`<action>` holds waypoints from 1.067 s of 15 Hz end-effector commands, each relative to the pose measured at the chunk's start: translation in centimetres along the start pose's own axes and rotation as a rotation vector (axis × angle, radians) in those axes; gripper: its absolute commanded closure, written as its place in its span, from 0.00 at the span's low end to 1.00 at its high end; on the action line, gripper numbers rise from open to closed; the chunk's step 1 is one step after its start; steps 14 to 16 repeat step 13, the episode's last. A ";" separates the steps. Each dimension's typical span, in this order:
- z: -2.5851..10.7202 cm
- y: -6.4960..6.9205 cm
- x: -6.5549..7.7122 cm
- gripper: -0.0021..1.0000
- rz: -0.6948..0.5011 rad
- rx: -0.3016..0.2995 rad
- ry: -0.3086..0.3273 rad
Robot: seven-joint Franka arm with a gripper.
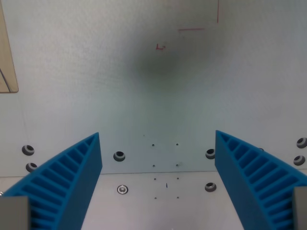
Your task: Move in base negative z
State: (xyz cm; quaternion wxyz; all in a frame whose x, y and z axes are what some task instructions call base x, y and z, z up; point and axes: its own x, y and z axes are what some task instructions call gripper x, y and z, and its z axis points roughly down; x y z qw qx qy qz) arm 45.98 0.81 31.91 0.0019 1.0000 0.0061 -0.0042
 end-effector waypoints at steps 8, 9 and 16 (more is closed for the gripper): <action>3.8 0.0 0.2 0.00 0.000 0.000 0.004; 4.3 0.0 0.2 0.00 0.000 0.000 0.004; 6.3 -0.1 0.4 0.00 0.000 0.000 0.004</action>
